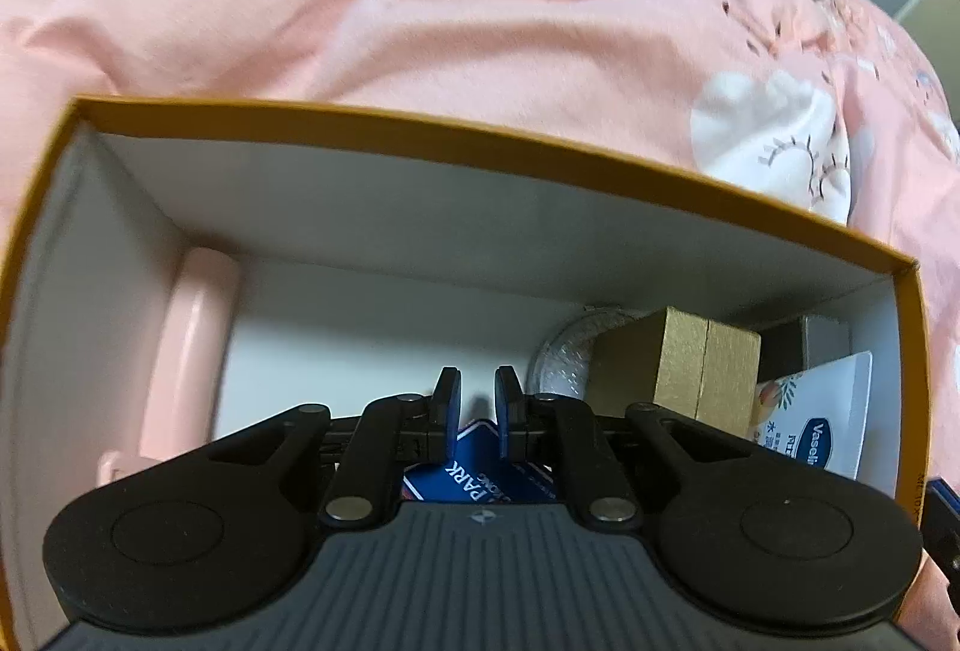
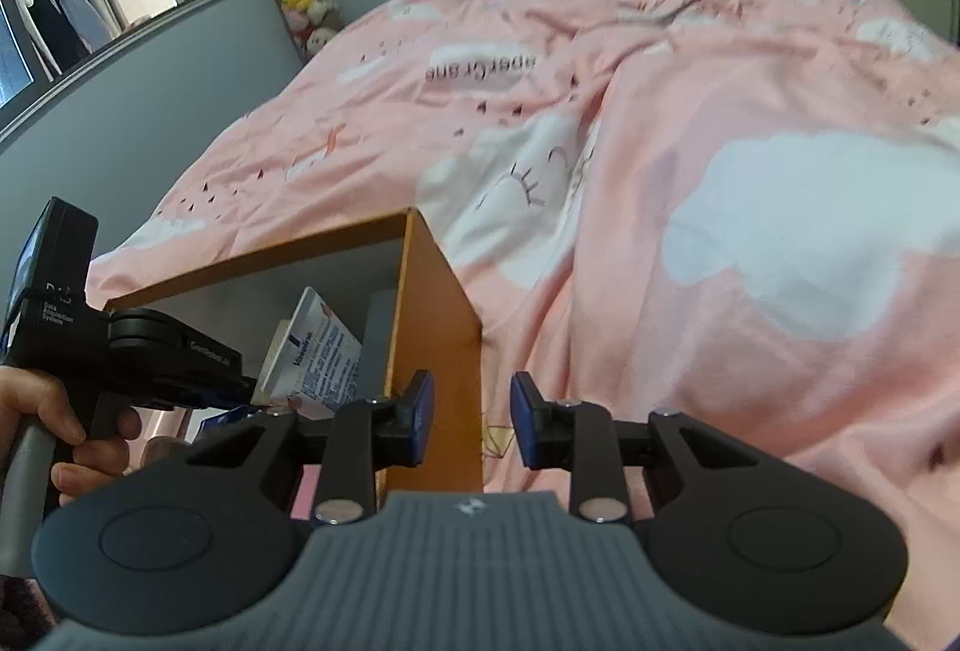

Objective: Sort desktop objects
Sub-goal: 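Open the left tool to release the gold box inside the box, then withdraw both tools from the box toward the tape measure and charger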

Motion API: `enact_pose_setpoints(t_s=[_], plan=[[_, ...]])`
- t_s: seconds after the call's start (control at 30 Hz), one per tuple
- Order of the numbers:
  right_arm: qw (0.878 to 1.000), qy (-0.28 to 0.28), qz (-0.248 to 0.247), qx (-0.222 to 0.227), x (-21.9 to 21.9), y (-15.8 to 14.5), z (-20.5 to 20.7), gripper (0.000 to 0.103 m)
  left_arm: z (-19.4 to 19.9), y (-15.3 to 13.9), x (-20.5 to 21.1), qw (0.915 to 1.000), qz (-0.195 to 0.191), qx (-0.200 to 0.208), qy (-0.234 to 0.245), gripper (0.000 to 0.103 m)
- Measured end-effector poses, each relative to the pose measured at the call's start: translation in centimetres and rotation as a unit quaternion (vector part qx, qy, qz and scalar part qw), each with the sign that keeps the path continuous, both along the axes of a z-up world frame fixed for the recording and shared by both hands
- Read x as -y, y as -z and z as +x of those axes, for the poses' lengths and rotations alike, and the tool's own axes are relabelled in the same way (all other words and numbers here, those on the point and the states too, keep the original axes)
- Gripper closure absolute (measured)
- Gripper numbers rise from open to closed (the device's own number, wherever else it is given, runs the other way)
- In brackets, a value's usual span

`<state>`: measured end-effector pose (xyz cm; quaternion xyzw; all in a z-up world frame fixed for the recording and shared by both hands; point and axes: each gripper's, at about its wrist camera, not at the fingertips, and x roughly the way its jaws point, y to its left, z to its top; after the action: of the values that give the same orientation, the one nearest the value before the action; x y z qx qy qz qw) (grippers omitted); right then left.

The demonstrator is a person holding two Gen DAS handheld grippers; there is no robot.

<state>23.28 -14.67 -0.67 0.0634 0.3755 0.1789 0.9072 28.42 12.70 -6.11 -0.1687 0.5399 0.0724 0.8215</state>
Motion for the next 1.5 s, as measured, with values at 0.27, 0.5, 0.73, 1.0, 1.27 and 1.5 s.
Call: enact_pose_setpoints(t_s=[0.27, 0.5, 0.73, 1.0, 1.27, 1.5], plan=[[0.999, 0.005, 0.002, 0.052, 0.1, -1.5, -3.7, 0.066, -2.1, -4.5, 0.1, 0.9974, 0.035, 0.063, -0.004, 0.090], [0.996, -0.036, 0.013, 0.086, -0.3, -2.2, -7.1, 0.060, -6.8, -9.2, 1.9, 0.9874, 0.060, 0.142, 0.035, 0.089], [0.993, -0.077, 0.018, 0.090, -0.5, -2.3, -9.2, 0.053, -11.4, -12.2, 4.4, 0.9712, 0.101, 0.203, 0.074, 0.084], [0.991, -0.095, 0.027, 0.090, -0.4, -2.2, -11.6, 0.034, -17.0, -13.5, 7.3, 0.9530, 0.143, 0.236, 0.125, 0.084], [0.984, -0.160, 0.071, 0.041, 0.0, -1.5, -12.6, 0.038, -21.0, -11.3, 7.9, 0.9655, 0.108, 0.181, 0.154, 0.081], [0.974, -0.217, 0.057, -0.016, -2.3, 0.9, -13.4, 0.062, -22.0, -7.0, 6.9, 0.9828, 0.073, 0.085, 0.147, 0.081]])
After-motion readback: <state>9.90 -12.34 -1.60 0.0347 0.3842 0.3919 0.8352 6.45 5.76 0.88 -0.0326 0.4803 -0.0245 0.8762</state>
